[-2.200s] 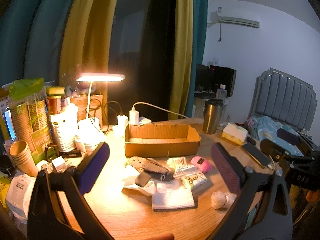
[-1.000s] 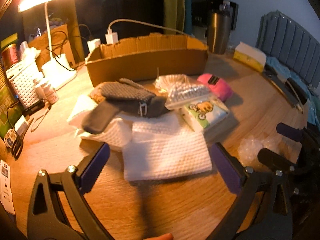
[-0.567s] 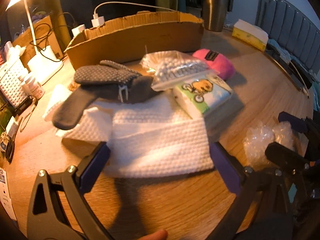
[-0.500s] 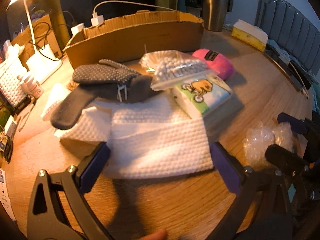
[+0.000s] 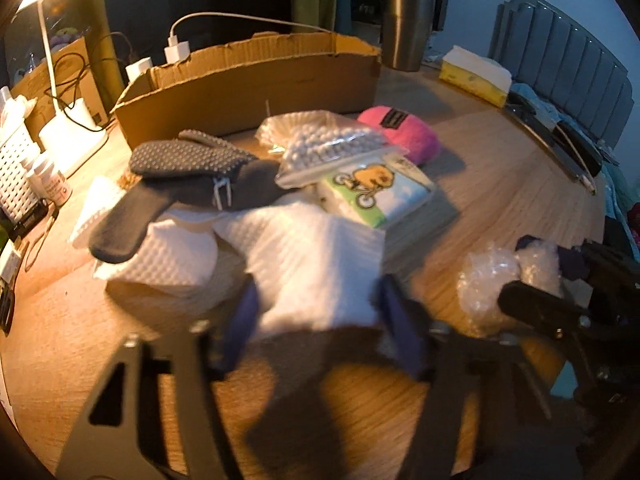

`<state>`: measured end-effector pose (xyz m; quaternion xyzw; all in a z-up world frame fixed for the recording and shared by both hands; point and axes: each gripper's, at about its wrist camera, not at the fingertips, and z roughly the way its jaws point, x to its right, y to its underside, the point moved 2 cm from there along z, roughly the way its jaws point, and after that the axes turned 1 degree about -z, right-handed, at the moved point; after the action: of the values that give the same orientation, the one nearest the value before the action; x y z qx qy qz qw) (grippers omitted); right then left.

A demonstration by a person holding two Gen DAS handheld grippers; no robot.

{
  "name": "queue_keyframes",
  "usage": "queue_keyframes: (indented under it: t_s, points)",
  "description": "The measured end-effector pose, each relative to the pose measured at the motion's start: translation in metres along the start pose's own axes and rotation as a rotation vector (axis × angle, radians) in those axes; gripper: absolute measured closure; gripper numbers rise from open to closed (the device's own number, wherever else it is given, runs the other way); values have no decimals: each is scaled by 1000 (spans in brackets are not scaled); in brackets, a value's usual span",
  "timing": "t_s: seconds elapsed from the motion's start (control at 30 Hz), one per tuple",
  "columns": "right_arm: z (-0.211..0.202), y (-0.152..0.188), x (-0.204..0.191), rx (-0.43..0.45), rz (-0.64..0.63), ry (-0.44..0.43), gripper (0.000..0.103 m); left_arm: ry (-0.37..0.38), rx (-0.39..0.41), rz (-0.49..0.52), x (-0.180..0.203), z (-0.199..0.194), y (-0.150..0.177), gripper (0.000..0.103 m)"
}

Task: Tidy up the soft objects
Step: 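Lower the right gripper to the bubble-wrap bag and close on it, then carry the bubble wrap into the box with the right gripper while the left gripper carries the white towel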

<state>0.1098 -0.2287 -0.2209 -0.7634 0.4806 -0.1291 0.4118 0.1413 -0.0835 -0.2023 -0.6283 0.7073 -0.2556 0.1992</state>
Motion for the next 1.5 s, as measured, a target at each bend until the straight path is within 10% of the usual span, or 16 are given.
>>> queue_keyframes:
  t_s: [0.3,1.5]
  points:
    - [-4,-4,-5,8,-26,25,54,60,14,-7,-2,-7,4,88]
    - [-52,-79,-30,130,-127,174,55,108,361,-36,-39,-129,-46,92]
